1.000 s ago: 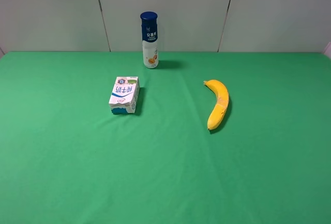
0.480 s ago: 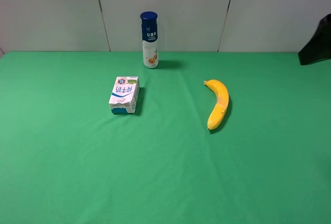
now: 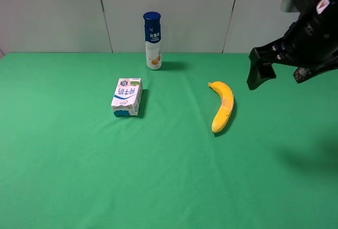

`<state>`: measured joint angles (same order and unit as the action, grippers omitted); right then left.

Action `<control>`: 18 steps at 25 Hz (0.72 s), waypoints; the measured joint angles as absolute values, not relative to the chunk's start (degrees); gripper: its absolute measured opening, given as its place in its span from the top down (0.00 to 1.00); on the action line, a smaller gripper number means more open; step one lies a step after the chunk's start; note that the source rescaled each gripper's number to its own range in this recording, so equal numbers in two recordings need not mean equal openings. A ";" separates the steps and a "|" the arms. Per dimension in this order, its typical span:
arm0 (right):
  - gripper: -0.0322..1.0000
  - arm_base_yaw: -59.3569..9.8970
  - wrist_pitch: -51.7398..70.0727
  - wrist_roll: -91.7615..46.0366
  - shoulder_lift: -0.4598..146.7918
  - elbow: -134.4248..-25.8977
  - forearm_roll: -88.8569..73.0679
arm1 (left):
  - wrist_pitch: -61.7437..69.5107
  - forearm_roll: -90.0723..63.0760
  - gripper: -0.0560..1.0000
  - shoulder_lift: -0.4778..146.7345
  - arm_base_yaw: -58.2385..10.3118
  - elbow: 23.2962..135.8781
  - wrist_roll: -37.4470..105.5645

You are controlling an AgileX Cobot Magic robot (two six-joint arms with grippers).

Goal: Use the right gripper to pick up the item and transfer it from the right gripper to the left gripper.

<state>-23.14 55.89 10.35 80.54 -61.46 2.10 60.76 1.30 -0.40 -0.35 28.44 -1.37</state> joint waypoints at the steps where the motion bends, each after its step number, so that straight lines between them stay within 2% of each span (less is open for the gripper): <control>1: 0.00 -23.69 55.39 11.10 82.14 -61.46 2.10 | 60.76 1.30 0.02 -0.40 -0.35 28.44 -1.37; 10: 0.00 -29.51 48.66 16.80 92.90 -61.48 2.09 | 60.76 1.30 0.02 -0.40 -0.35 28.44 -1.32; 18: 0.00 -30.11 44.40 21.38 101.26 -64.06 4.25 | 60.76 1.30 0.02 -0.40 -0.35 28.44 -1.32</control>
<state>-30.11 44.40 21.38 101.26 -64.06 4.25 60.76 1.30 -0.40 -0.35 28.44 -1.32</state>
